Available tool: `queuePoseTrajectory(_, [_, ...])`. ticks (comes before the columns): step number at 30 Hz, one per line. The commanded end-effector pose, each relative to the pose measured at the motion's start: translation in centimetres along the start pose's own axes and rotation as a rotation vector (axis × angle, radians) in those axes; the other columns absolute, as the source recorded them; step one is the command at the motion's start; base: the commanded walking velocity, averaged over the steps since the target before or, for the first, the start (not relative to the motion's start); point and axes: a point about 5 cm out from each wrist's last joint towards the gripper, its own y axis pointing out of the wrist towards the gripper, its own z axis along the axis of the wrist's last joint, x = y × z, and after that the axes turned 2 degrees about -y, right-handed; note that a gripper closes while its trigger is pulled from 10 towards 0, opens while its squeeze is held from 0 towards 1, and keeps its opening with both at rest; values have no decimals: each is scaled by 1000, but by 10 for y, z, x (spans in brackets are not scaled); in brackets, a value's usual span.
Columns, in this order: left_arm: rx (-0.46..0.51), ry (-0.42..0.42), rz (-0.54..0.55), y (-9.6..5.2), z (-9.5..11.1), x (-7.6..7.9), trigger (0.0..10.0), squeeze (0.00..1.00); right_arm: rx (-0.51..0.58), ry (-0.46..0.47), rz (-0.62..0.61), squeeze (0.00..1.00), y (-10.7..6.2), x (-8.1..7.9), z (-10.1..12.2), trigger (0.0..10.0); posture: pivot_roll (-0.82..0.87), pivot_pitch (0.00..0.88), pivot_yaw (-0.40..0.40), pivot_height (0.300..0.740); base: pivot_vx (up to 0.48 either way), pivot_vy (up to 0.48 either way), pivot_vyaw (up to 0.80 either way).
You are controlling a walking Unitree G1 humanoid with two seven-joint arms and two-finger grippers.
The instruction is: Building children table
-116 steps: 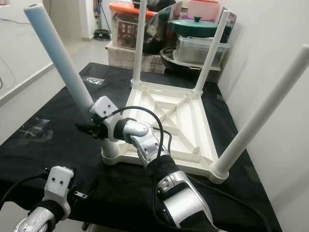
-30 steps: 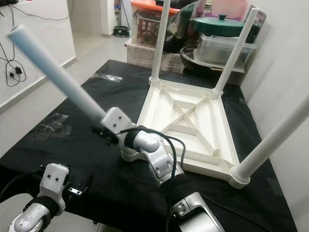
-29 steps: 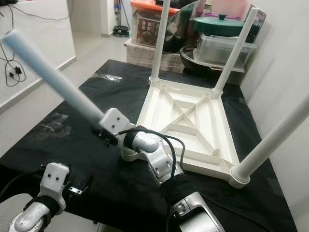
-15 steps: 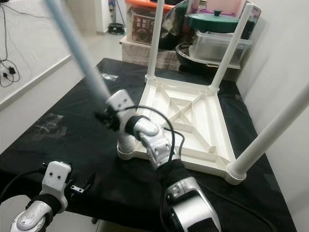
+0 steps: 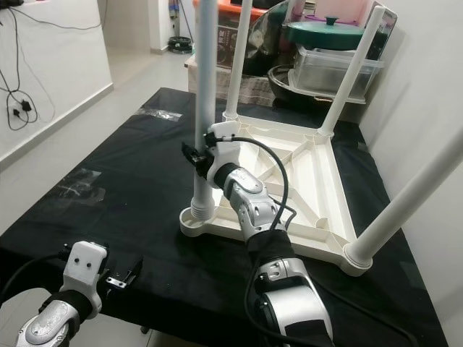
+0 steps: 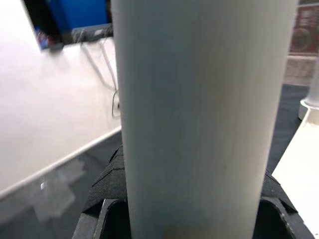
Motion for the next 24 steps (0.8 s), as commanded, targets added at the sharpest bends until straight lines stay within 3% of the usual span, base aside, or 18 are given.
queuePoseTrajectory(1, [-16,15,-9,1,-3,1,10000,0,-57,80,-71,0,-6,7,-21,10000,89,0,-82,740,0,0,0])
queuePoseTrajectory(8, [-17,21,-10,1,-3,0,10000,0,-17,82,-95,0,-11,5,-25,10000,94,0,-79,740,0,0,0])
queuePoseTrajectory(16, [-17,30,-8,3,-3,-4,10000,0,-16,-65,34,0,-25,-7,-39,10000,90,0,-77,740,0,0,0])
queuePoseTrajectory(24, [-15,29,-6,3,-3,-4,10000,0,-18,-42,46,0,-27,-11,-45,10000,95,0,-80,740,0,0,0])
